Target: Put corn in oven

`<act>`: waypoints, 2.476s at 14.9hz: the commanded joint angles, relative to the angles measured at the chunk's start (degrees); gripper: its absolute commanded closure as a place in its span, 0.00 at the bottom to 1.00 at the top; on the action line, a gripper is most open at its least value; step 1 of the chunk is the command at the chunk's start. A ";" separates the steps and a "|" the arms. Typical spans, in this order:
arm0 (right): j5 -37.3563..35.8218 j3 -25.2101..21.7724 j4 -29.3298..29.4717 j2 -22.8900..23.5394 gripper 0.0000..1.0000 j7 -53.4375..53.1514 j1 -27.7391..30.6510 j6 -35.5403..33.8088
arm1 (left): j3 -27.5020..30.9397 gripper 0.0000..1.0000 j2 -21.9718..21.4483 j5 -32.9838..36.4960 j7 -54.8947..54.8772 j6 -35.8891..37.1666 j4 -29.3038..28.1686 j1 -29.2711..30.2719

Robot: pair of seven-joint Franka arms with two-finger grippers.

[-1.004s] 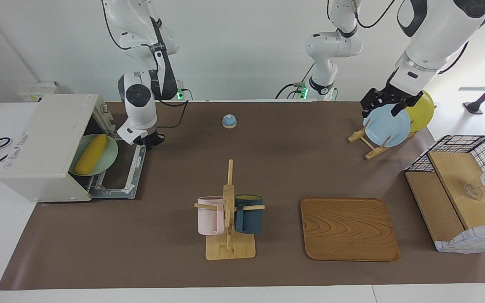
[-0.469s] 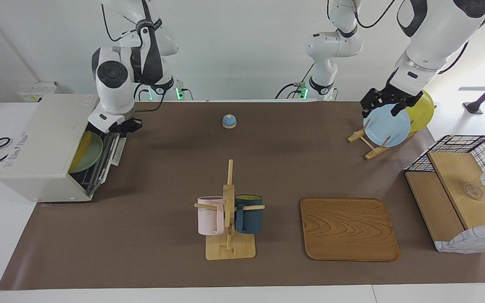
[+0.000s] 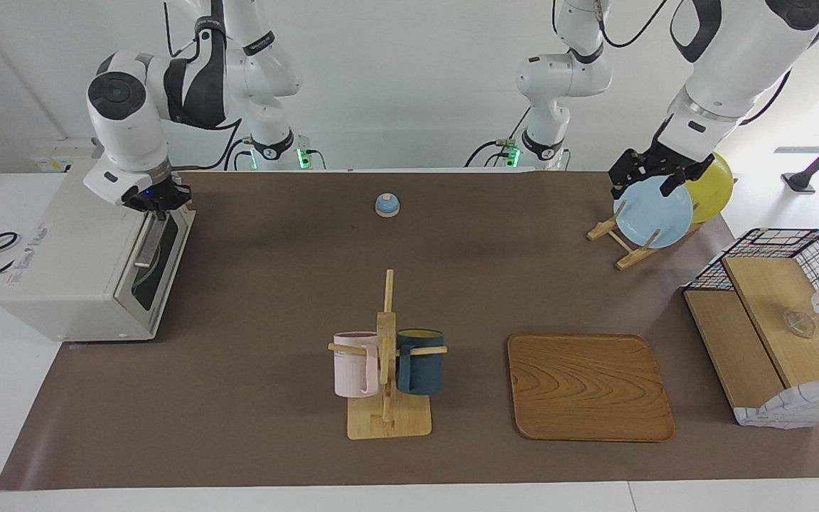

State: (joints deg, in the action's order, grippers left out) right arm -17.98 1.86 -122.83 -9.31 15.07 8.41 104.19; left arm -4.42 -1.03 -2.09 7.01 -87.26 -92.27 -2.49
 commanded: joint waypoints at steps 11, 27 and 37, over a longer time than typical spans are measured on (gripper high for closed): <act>13.84 0.78 26.84 7.19 0.30 0.49 -3.14 -19.63 | -0.33 0.00 -0.29 0.33 -0.33 0.16 0.42 0.56; 17.10 -2.03 28.52 7.46 0.00 -11.47 -10.00 -21.05 | -0.33 0.00 -0.29 0.33 -0.33 0.16 0.33 0.56; 17.80 -3.00 29.14 7.90 0.00 -11.38 -10.35 -20.26 | -0.33 0.00 -0.29 0.33 -0.33 0.16 0.42 0.56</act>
State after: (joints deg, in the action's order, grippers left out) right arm -2.14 -0.46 -95.25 -2.40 3.93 -1.47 84.36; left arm -4.42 -1.03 -2.09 7.01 -87.26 -92.27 -2.49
